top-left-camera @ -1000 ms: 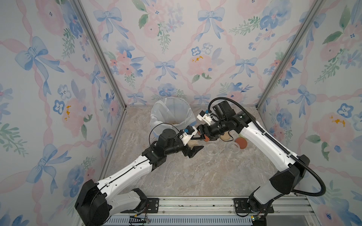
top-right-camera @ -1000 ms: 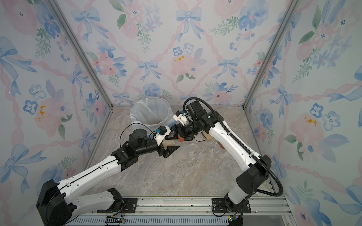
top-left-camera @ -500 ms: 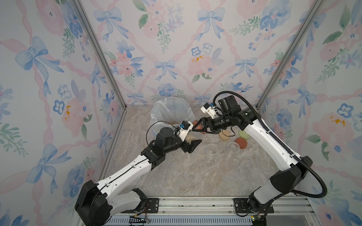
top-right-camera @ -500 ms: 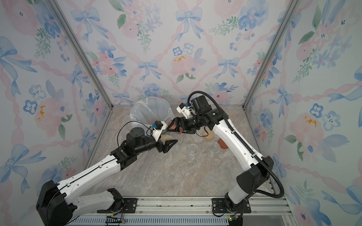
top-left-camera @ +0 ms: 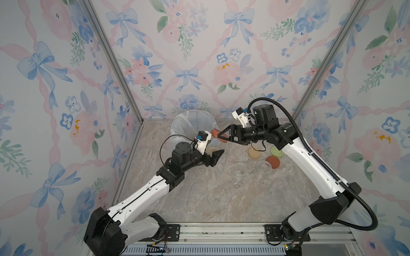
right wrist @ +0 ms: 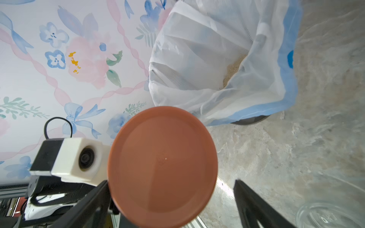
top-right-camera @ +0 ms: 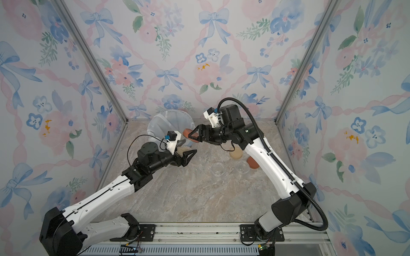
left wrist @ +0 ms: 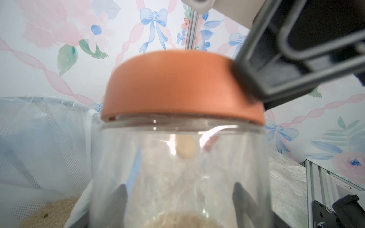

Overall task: Empty moldy rice from jars
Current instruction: Unscrew the lid from the jar.

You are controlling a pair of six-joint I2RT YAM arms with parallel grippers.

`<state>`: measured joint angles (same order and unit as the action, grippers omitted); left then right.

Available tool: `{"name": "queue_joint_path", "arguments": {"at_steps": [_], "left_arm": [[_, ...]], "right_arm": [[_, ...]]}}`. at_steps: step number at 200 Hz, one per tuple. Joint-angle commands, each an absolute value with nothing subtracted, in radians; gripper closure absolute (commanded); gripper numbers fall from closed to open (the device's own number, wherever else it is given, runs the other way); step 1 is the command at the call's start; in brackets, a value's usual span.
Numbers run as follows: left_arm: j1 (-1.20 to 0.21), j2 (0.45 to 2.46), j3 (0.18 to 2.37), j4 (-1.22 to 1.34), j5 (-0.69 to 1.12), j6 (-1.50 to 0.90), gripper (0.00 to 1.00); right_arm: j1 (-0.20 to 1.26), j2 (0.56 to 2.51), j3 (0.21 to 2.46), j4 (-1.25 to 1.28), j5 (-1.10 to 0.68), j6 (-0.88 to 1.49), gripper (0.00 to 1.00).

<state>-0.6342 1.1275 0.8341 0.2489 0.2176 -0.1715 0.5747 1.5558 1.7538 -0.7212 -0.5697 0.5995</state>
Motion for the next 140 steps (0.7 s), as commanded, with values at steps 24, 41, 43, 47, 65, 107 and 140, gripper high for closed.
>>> {"name": "queue_joint_path", "arguments": {"at_steps": [24,41,43,47,65,107,140], "left_arm": [[-0.626,1.093,0.883,0.366,0.167,-0.202,1.00],[-0.623,1.094,0.888,0.368,0.164,-0.213,1.00],[-0.623,1.095,0.889,0.368,0.164,-0.214,1.00],[-0.623,1.095,0.890,0.368,0.163,-0.217,1.00],[-0.624,1.094,0.893,0.368,0.150,-0.224,1.00],[-0.621,1.085,0.895,0.370,0.111,-0.235,1.00],[-0.621,1.083,0.897,0.371,0.101,-0.244,1.00]], "right_arm": [[0.653,1.598,1.854,-0.640,-0.360,0.678,0.03],[0.687,1.635,1.929,-0.677,-0.283,0.663,0.03],[0.689,1.642,1.940,-0.685,-0.271,0.660,0.03],[0.698,1.648,1.959,-0.701,-0.249,0.655,0.03],[0.719,1.713,2.029,-0.753,-0.196,0.649,0.03],[0.744,1.771,2.090,-0.788,-0.148,0.647,0.03],[0.745,1.771,2.090,-0.786,-0.135,0.634,0.03]]}}
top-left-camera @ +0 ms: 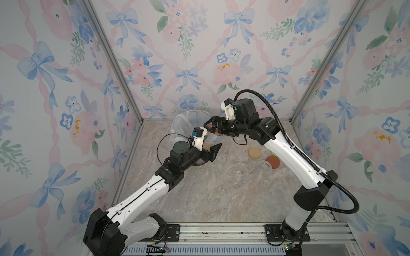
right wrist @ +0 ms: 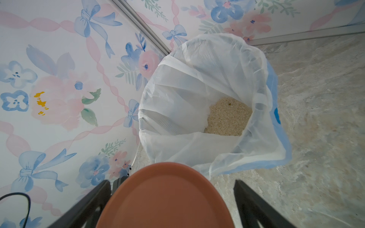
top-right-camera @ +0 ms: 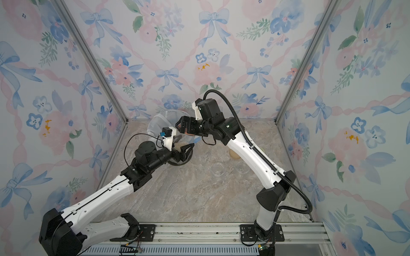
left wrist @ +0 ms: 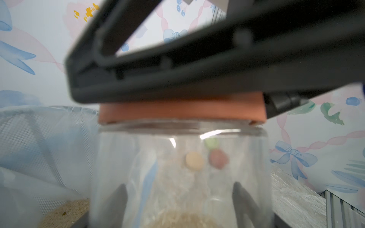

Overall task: Empty moldy rice from jars
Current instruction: Unscrew the lid from the jar.

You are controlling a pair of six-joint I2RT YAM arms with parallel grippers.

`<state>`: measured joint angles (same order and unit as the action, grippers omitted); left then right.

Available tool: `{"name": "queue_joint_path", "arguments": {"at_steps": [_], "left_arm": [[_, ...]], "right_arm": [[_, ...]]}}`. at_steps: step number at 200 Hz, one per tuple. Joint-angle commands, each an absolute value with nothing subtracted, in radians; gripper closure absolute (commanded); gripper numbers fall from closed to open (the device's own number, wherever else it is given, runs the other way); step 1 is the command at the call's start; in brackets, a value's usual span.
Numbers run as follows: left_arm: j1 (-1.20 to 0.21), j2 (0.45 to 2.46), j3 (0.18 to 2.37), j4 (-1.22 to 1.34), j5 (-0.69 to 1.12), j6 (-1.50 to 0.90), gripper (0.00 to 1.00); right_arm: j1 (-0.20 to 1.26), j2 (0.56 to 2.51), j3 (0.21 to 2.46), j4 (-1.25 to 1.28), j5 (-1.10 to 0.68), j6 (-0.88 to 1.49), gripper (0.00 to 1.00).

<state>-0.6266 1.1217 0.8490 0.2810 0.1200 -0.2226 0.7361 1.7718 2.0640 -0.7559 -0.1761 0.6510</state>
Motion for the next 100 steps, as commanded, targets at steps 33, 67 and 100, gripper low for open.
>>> {"name": "queue_joint_path", "arguments": {"at_steps": [33,67,100], "left_arm": [[-0.622,1.082,0.897,0.370,0.100,-0.252,1.00],[-0.622,1.078,0.902,0.370,0.102,-0.259,1.00],[-0.618,1.067,0.904,0.370,0.140,-0.271,1.00]], "right_arm": [[0.746,1.749,2.058,-0.752,-0.148,0.632,0.09],[0.748,1.727,2.025,-0.723,-0.166,0.597,0.39],[0.742,1.702,2.004,-0.694,-0.205,0.534,0.46]]}}
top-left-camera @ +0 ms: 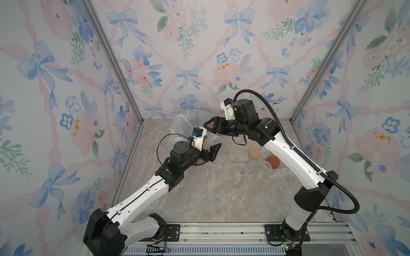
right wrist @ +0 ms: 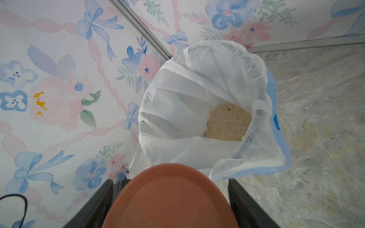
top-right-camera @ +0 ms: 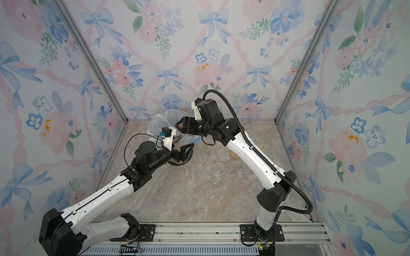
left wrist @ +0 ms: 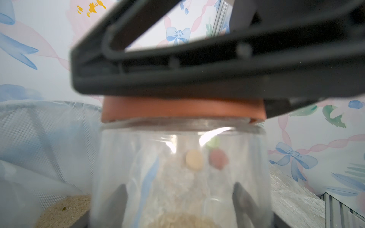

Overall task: Empty moldy rice from jars
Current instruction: Unscrew the lid from the jar.

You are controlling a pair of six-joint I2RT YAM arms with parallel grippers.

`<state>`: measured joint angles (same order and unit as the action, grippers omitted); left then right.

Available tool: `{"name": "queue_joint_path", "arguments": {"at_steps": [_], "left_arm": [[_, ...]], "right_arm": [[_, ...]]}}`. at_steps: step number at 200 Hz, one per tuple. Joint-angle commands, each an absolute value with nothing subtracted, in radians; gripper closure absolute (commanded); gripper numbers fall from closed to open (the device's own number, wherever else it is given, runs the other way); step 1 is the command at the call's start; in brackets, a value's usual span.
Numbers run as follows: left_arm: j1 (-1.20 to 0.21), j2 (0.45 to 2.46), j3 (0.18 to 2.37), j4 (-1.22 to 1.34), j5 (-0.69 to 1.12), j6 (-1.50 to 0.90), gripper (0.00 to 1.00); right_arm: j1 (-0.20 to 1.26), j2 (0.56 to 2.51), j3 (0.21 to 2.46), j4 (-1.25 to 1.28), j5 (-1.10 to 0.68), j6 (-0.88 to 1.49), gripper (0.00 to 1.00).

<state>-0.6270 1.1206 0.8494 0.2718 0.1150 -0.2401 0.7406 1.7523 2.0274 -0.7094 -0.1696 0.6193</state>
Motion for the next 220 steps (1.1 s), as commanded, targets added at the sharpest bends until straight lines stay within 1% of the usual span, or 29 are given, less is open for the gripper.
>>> {"name": "queue_joint_path", "arguments": {"at_steps": [1,8,28,58,85,117,157,188,220], "left_arm": [[-0.616,1.067,0.904,0.370,0.143,-0.273,1.00],[-0.612,1.062,0.904,0.370,0.160,-0.277,1.00],[-0.593,1.039,0.895,0.371,0.223,-0.299,1.00],[-0.562,1.005,0.876,0.376,0.350,-0.326,1.00],[-0.540,0.979,0.855,0.374,0.400,-0.352,1.00],[-0.530,0.960,0.835,0.367,0.402,-0.360,1.00],[-0.526,0.968,0.833,0.363,0.413,-0.361,1.00],[-0.523,0.965,0.834,0.362,0.410,-0.358,1.00],[-0.520,0.960,0.834,0.361,0.402,-0.357,1.00]], "right_arm": [[0.741,1.701,2.003,-0.693,-0.208,0.532,0.46],[0.734,1.694,1.997,-0.686,-0.221,0.517,0.49],[0.698,1.661,1.932,-0.621,-0.305,0.492,0.52],[0.617,1.567,1.755,-0.376,-0.509,0.531,0.54],[0.569,1.546,1.690,-0.253,-0.582,0.565,0.54],[0.561,1.574,1.746,-0.243,-0.607,0.565,0.53],[0.565,1.586,1.776,-0.248,-0.582,0.554,0.52],[0.554,1.591,1.809,-0.355,-0.507,0.493,0.52],[0.496,1.585,1.773,-0.427,-0.434,0.473,0.53]]}}
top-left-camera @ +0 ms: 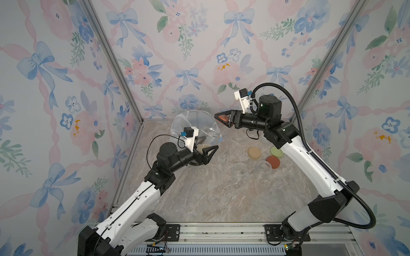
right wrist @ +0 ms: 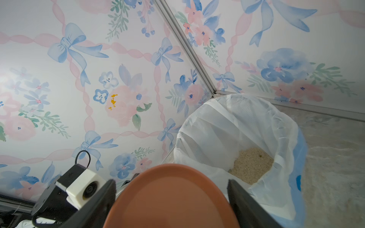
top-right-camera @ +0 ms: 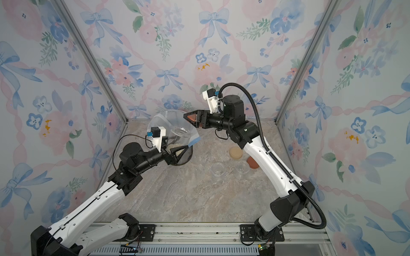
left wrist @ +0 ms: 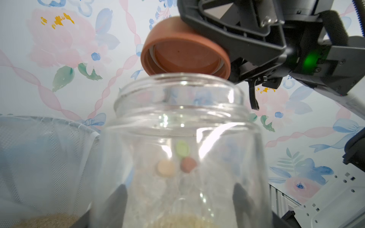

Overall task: Empty moldy rice from jars
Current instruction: Unscrew the lid from the jar, then place the lid at the center of the board.

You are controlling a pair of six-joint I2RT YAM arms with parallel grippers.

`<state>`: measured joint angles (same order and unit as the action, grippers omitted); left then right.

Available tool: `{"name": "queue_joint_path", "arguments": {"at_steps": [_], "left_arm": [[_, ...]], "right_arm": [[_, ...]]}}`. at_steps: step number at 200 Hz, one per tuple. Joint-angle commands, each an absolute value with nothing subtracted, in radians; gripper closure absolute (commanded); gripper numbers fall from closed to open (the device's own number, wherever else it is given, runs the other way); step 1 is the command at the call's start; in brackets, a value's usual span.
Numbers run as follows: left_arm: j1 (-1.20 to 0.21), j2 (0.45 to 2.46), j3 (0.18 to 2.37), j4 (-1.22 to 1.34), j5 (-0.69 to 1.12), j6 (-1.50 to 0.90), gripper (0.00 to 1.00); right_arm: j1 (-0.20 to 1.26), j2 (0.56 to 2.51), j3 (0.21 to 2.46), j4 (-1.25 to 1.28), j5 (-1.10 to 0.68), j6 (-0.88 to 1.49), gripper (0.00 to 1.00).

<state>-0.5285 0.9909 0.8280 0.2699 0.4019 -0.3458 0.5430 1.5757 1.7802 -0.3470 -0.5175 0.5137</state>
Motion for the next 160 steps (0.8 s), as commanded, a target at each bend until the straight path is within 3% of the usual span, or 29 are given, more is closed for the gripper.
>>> {"name": "queue_joint_path", "arguments": {"at_steps": [1,81,160], "left_arm": [[-0.519,0.960,0.834,0.362,0.402,-0.357,1.00],[-0.516,0.931,0.839,0.340,0.388,-0.365,1.00],[-0.498,0.896,0.875,0.252,0.386,-0.347,1.00]], "right_arm": [[0.493,1.585,1.771,-0.428,-0.433,0.471,0.52],[0.356,1.713,1.651,-0.478,-0.275,0.406,0.54],[0.347,2.024,1.809,-0.624,-0.135,0.298,0.54]]}}
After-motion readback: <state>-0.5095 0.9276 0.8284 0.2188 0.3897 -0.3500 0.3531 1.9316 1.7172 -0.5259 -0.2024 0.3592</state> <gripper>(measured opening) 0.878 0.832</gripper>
